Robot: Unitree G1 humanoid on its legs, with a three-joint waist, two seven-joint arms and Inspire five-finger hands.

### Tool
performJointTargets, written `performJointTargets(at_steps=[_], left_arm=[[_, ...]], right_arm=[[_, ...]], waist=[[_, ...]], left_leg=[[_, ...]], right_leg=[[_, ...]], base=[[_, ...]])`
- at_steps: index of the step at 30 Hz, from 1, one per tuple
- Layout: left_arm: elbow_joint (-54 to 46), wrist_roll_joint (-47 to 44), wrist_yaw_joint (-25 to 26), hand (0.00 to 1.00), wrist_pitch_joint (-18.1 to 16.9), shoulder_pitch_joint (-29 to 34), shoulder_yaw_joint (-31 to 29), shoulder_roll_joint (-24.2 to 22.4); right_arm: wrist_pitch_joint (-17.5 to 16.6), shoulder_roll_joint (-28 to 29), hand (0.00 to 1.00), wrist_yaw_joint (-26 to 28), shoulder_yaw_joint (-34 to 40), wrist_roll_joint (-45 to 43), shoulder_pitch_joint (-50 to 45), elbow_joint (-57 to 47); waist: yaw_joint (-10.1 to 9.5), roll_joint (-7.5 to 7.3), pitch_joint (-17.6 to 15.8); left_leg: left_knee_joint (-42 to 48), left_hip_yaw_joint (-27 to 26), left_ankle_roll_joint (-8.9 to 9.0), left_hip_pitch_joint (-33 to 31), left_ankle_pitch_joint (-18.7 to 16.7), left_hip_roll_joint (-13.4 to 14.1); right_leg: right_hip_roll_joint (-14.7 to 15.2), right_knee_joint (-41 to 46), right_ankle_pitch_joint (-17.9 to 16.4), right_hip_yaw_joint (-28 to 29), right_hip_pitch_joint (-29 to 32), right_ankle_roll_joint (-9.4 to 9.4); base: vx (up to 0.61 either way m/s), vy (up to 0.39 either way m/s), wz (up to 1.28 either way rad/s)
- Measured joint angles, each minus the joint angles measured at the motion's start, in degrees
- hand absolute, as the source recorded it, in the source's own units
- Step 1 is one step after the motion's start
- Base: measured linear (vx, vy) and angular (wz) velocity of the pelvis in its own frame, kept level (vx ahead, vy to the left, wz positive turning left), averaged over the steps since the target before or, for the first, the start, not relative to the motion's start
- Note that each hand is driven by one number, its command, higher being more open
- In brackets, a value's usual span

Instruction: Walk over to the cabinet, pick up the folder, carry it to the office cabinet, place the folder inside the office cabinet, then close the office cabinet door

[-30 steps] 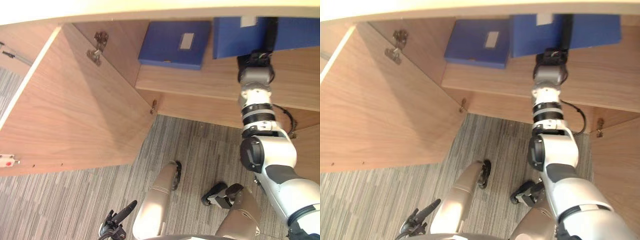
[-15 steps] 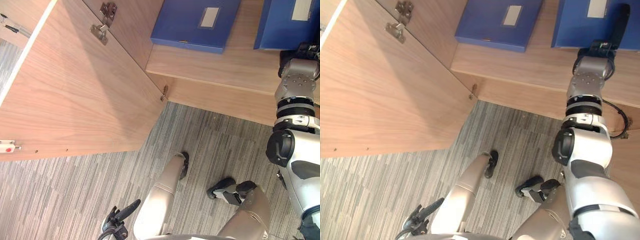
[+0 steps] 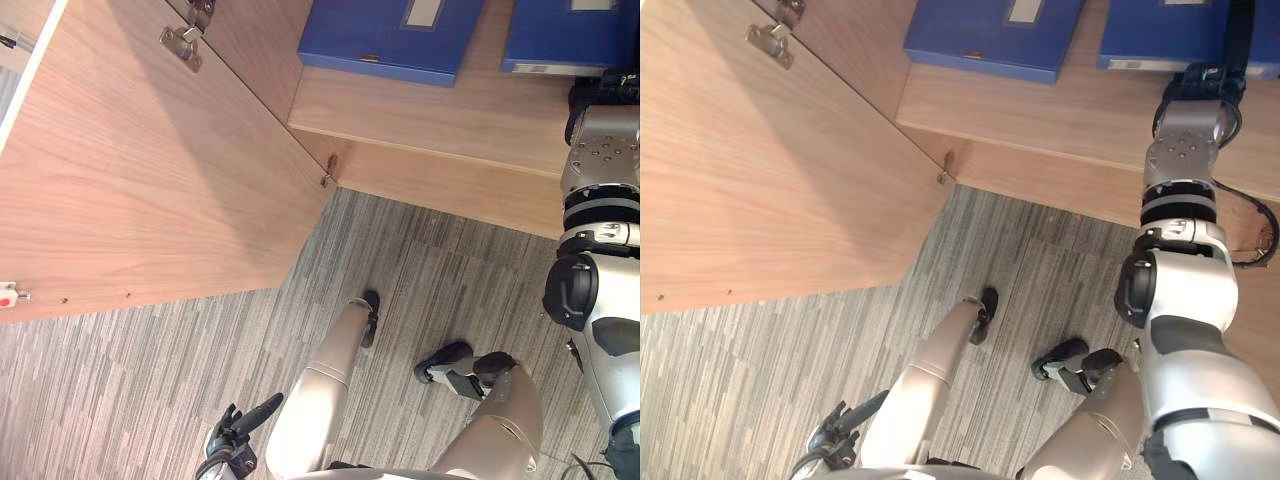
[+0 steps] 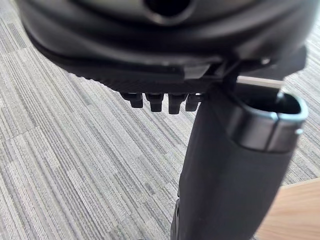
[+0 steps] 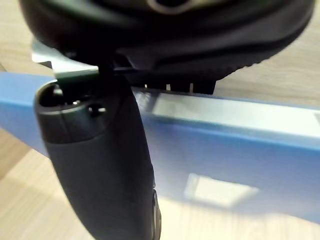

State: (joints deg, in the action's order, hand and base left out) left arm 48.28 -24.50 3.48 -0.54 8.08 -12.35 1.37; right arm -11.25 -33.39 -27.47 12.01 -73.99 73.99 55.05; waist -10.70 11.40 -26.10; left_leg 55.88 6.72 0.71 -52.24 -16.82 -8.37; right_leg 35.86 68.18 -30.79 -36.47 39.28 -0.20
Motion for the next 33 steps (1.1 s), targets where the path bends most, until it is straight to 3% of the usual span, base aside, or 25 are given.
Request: performJointTargets(at_steps=[11, 17, 21, 23, 27, 33], left_arm=[[-3.4, 0.0, -0.1, 1.0, -0.2, 0.2, 0.8, 1.3], [-4.3, 0.0, -0.2, 1.0, -0.2, 1.0, 0.9, 1.9], [-4.7, 0.0, -1.4, 1.0, -0.3, 2.2, 2.0, 2.9], [-4.9, 0.0, -1.8, 1.0, -0.2, 2.5, 2.7, 3.5], [-7.2, 0.4, -4.3, 1.0, -0.3, 3.8, 2.9, 5.6], [-7.2, 0.6, -6.3, 1.0, -0.2, 4.9, 2.9, 6.6]], right_arm=[[4.5, 0.5, 1.0, 3.8, -8.1, 7.1, 0.2, 3.4], [8.8, 0.0, 1.0, 7.6, -17.3, 18.3, 0.2, 7.4], [13.1, -0.5, 1.0, 14.0, -23.3, 27.2, 0.1, 11.1], [13.6, -0.8, 1.0, 16.5, -27.0, 29.6, -0.2, 12.3], [14.4, -3.6, 1.0, 23.4, -38.7, 39.2, -1.8, 12.3], [14.3, -5.2, 1.0, 29.0, -40.8, 43.2, -4.7, 12.1]], waist=[[0.9, -0.64, -0.4], [1.71, -1.41, -0.6], [2.37, -2.62, -0.2], [2.6, -2.93, -0.2], [2.38, -5.12, 0.9], [1.92, -6.4, 1.7]], left_leg=[[-5.6, -0.4, -0.06, 5.3, 1.2, 2.0], [-8.7, -1.1, -0.1, 8.0, 1.7, 3.3], [-11.6, -1.8, 0.01, 10.2, 2.3, 4.4], [-12.6, -1.8, 0.1, 11.4, 2.5, 4.8], [-14.8, -1.5, 0.74, 12.6, 3.2, 5.1], [-15.8, -1.8, 0.75, 14.1, 3.2, 5.5]], right_leg=[[-3.2, -5.8, 1.8, -0.7, -4.0, -0.5], [-4.9, -8.8, 2.7, -0.7, -5.6, -0.59], [-6.4, -11.6, 3.7, -0.6, -6.9, -0.58], [-7.1, -12.8, 4.1, -0.7, -7.9, -0.54], [-7.9, -14.6, 4.4, -1.2, -8.7, -0.58], [-8.8, -16.6, 5.1, -1.6, -10.4, -0.06]], base=[[0.07, -0.029, -0.09], [0.08, -0.044, -0.12], [0.07, -0.039, -0.14], [0.08, -0.056, -0.09], [0.06, -0.054, 0.0], [0.06, -0.024, -0.02]])
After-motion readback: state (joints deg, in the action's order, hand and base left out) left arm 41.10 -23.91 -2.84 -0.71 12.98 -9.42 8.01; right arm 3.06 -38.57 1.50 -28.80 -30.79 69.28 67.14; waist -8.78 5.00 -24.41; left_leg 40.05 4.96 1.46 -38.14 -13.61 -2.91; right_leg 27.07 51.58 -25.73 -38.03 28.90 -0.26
